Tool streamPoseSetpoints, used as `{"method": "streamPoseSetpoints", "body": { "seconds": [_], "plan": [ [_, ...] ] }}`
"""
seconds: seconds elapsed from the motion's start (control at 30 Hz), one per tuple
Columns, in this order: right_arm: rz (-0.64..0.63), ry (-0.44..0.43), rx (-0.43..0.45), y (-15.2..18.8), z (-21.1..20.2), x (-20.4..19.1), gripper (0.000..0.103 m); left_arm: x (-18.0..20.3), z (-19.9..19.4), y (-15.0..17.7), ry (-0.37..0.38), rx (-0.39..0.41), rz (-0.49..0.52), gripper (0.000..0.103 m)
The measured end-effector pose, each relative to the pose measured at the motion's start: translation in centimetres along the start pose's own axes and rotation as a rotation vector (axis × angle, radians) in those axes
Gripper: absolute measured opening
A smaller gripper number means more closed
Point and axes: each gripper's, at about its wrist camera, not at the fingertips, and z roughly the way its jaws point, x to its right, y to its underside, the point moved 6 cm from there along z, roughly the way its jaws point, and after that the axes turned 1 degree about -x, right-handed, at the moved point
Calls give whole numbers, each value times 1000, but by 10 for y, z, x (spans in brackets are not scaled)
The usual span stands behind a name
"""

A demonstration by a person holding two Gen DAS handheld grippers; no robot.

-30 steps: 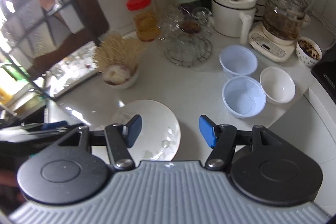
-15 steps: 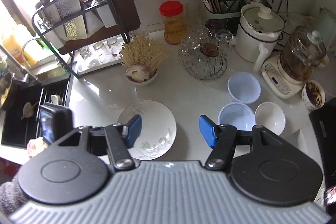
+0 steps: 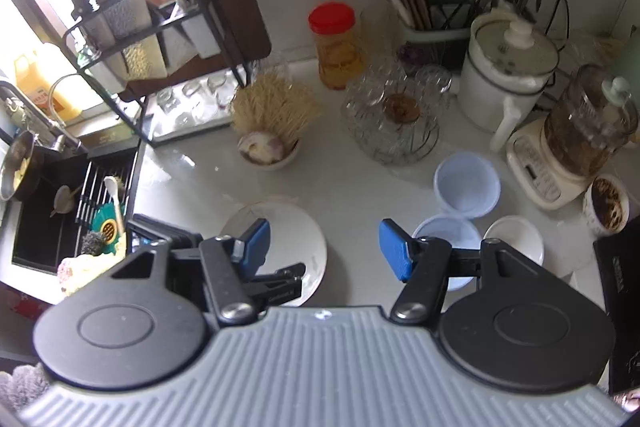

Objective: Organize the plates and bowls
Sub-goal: 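Open both grippers and lift them away from the stack, then move both grippers to the nearer pale blue plastic bowl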

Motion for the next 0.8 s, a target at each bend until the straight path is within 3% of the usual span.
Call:
{"method": "streamPoseSetpoints", "body": {
  "seconds": [0.07, 0.17, 0.33, 0.5, 0.63, 0.8],
  "plan": [
    [10, -22, -6, -4, 0, 4, 63, 6, 4, -3, 8, 8, -3, 61],
    [11, -30, 52, -8, -12, 11, 63, 13, 9, -8, 14, 14, -10, 61],
    [56, -78, 45, -5, 1, 22, 62, 20, 16, -10, 10, 29, -23, 61],
    [116, -46, -26, 32, 45, 49, 63, 19, 19, -12, 15, 50, -70, 61],
    [233, -29, -45, 66, 77, 80, 63, 25, 28, -13, 20, 51, -43, 61],
    [288, 38, 86, 86, 88, 110, 63, 36, 44, -13, 48, 29, -25, 61]
  ]
}}
